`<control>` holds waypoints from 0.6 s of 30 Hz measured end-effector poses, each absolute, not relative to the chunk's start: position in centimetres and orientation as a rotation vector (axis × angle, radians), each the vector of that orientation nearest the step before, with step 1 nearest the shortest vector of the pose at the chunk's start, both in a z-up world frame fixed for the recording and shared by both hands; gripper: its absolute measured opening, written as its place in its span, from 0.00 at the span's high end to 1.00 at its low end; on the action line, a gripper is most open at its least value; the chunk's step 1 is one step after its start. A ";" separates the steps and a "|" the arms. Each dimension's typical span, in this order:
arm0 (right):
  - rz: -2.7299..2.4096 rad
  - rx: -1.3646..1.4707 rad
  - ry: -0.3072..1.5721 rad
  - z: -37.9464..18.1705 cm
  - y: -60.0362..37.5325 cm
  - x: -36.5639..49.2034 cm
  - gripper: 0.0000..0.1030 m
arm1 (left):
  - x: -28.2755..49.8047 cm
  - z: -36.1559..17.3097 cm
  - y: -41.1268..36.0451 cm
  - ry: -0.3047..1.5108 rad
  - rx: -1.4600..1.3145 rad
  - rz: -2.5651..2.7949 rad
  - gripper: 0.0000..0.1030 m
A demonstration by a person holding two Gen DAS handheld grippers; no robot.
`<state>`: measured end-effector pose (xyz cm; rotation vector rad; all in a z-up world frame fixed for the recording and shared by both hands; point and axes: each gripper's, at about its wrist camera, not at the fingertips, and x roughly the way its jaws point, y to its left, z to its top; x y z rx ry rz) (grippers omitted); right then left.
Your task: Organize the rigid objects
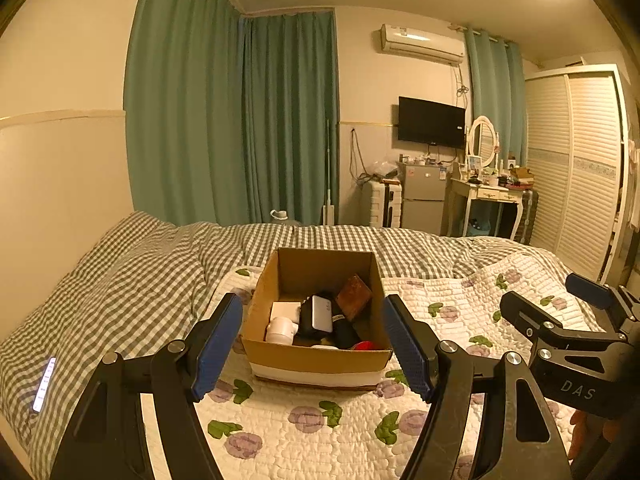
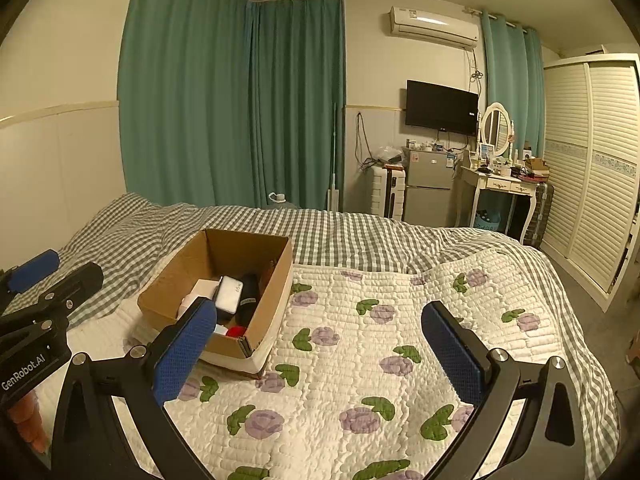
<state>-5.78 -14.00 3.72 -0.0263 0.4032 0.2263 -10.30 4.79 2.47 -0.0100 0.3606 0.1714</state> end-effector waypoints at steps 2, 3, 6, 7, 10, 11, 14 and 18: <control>0.230 -0.026 0.403 3.8 -14.1 -5.8 0.00 | -10.3 2.4 4.7 0.365 -0.007 0.177 0.27; 0.229 -0.025 0.404 3.7 -14.0 -5.8 0.00 | -10.3 2.4 4.7 0.366 -0.006 0.179 0.27; 0.227 -0.024 0.406 3.6 -14.0 -5.7 0.00 | -10.3 2.4 4.7 0.366 -0.005 0.181 0.27; 0.226 -0.024 0.405 3.6 -14.0 -5.8 0.00 | -10.2 2.5 4.7 0.364 -0.005 0.182 0.27; 0.225 -0.024 0.408 3.5 -13.9 -5.8 0.00 | -10.3 2.5 4.6 0.361 -0.003 0.185 0.27; 0.223 -0.024 0.408 3.5 -13.9 -5.8 0.00 | -10.3 2.5 4.7 0.362 -0.002 0.185 0.27; 0.221 -0.024 0.413 3.3 -13.8 -5.8 0.00 | -10.3 2.5 4.6 0.362 -0.003 0.183 0.27; 0.217 -0.025 0.415 3.2 -13.8 -5.8 0.00 | -10.2 2.4 4.5 0.364 -0.008 0.190 0.27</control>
